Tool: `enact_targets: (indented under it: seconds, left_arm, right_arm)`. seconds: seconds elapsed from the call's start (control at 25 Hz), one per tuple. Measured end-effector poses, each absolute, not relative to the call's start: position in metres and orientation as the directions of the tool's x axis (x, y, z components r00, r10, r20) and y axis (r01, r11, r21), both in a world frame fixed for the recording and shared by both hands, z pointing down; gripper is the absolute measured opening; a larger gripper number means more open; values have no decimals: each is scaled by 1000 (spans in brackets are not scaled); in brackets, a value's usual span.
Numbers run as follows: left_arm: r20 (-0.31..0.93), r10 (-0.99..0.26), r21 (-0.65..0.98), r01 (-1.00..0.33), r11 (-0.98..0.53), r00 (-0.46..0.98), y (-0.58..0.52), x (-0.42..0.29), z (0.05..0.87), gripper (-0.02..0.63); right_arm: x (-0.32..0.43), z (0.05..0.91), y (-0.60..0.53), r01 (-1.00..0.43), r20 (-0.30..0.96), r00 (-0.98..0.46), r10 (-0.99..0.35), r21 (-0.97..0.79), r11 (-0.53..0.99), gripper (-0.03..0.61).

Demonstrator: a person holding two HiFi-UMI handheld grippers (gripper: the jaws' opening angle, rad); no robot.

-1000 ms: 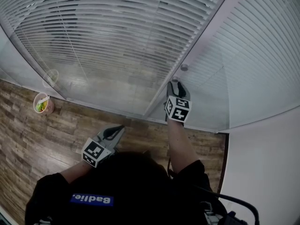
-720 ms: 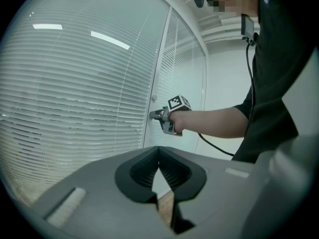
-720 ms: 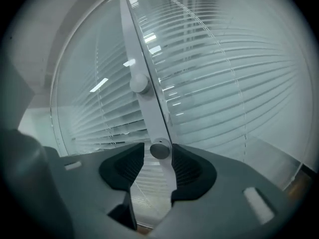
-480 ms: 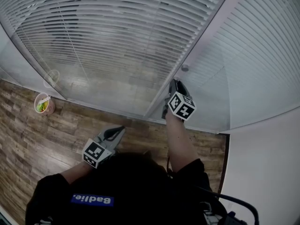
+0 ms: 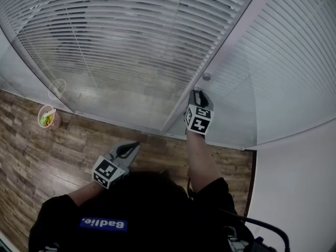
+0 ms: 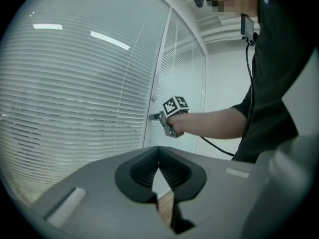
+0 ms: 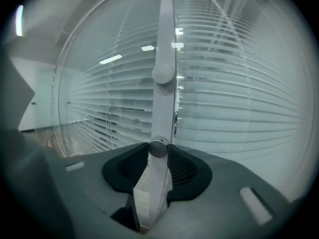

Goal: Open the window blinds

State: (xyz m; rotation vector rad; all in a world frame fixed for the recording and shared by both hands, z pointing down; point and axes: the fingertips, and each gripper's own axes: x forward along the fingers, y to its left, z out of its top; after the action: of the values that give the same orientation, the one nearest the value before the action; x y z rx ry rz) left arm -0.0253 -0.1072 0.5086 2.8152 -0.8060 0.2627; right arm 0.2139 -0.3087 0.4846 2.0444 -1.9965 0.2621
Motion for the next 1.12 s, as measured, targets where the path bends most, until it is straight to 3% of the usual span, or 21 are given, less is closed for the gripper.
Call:
enact_targets:
  seconds: [0.32,0.68,0.96,1.12]
  left_arm:
    - [224,-499,142,-534,-833,837,-108,-23,509,0]
    - [226,-500,144,-536,-832,836,-108,-25,509,0]
    - [228,-502,143,-539,-830,834,-108,-26,511,0]
    - [227,-503,144,-539,-830,834,-108,-27,511,0]
  right_arm:
    - [210,485,-310,-975,331,71,-941,224,5,126]
    - [214,487,-308,-984,250,-50,-967,-177,5,153]
    - [220,480,-307,-956,205,-37,-978,-292,-25,129]
    - [220,481,-308,-970,231,-23,-973,-241,-35,126]
